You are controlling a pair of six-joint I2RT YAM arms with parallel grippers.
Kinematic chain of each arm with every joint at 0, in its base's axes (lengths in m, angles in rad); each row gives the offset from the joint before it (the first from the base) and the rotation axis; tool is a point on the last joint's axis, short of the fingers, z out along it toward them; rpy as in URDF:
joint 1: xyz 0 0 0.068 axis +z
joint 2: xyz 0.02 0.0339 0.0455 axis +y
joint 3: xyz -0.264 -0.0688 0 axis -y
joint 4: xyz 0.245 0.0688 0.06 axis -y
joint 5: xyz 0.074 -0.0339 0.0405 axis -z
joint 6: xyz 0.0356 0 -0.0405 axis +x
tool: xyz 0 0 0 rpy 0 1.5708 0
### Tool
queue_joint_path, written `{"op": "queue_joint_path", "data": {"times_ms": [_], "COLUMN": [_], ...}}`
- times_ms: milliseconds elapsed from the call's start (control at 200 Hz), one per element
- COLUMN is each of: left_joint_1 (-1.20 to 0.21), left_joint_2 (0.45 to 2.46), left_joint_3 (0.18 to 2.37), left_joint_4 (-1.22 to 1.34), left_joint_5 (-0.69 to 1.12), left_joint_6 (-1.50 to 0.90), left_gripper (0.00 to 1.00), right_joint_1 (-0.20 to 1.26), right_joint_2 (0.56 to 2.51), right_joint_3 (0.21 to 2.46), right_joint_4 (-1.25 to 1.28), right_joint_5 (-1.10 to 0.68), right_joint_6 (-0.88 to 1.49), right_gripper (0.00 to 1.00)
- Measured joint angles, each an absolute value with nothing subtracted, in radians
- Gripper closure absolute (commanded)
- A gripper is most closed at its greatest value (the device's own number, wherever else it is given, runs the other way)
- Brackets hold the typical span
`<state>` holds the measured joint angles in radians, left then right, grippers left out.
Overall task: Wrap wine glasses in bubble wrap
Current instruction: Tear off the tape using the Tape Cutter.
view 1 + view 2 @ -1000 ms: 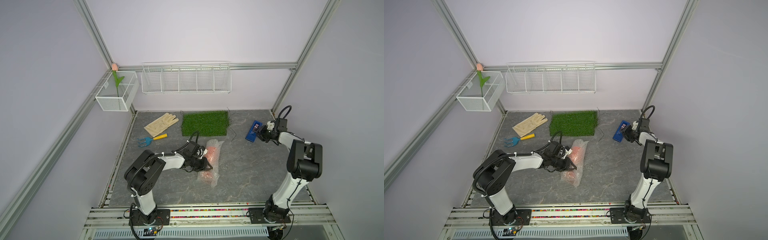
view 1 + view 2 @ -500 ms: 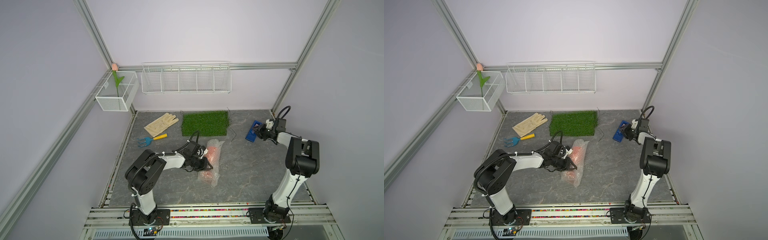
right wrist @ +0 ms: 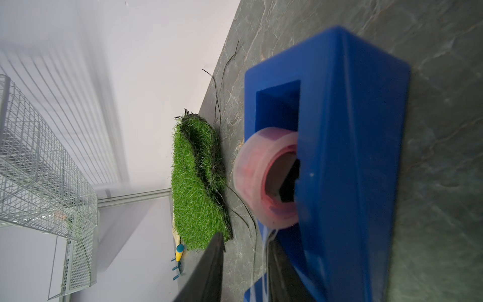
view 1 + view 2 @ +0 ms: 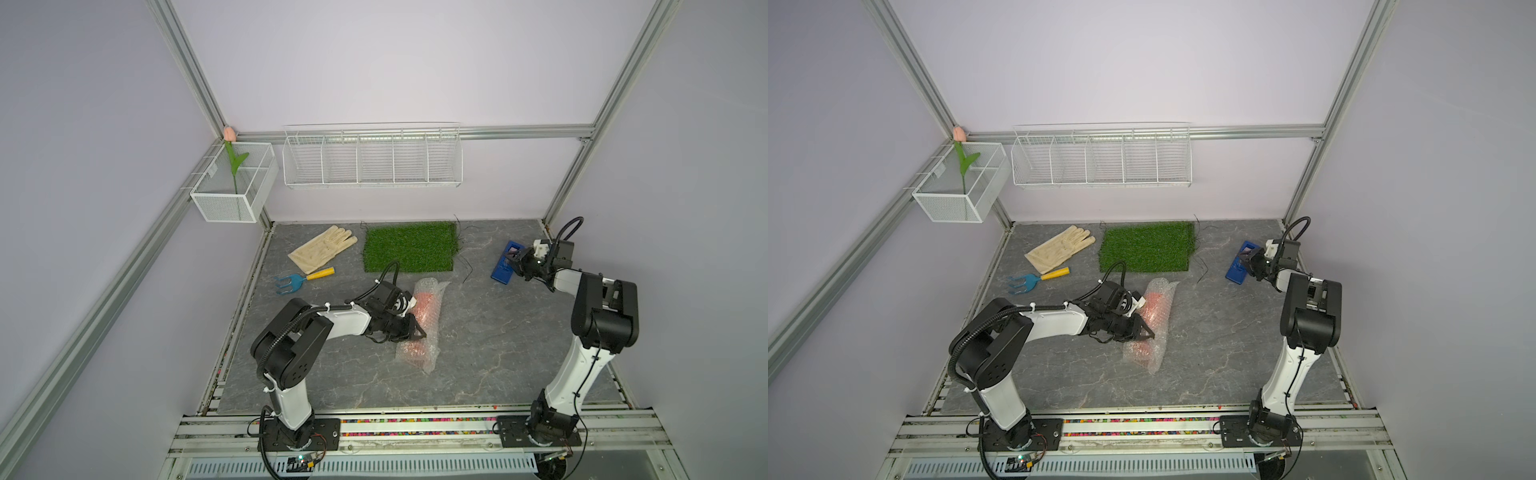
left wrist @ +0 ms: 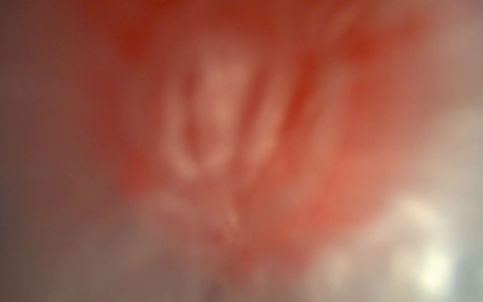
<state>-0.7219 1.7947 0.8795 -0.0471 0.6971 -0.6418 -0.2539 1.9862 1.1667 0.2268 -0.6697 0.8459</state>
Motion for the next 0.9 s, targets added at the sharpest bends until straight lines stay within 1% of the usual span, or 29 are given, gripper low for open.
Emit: {"op": "queue_joint_path", "data": {"times_ms": [120, 385, 645, 900], "left_joint_1": [-0.722, -0.722, -0.722, -0.722], "left_joint_2": [1.795, 1.795, 1.795, 1.795], "left_joint_3": [0.879, 0.879, 0.879, 0.879], "left_joint_4": [-0.047, -0.047, -0.048, -0.049], "left_joint_5": [0.697, 0.697, 0.697, 0.697], "left_joint_6": [-0.642, -0.642, -0.642, -0.642], "left_gripper": [0.80, 0.80, 0.80, 0.80], "right_joint_1": [-0.255, -0.258, -0.262, -0.273], "right_joint_2": [1.986, 1.977, 1.963, 1.868], "right_joint_3": [1.151, 1.129, 1.127, 1.126], "right_joint_4": [0.253, 0.274, 0.274, 0.257], "right_joint_5": [-0.678, -0.682, -0.681, -0.696], "right_joint_6": [0.864, 0.893, 0.917, 0.932], "right_gripper": [0.73, 0.93, 0.93, 0.93]}}
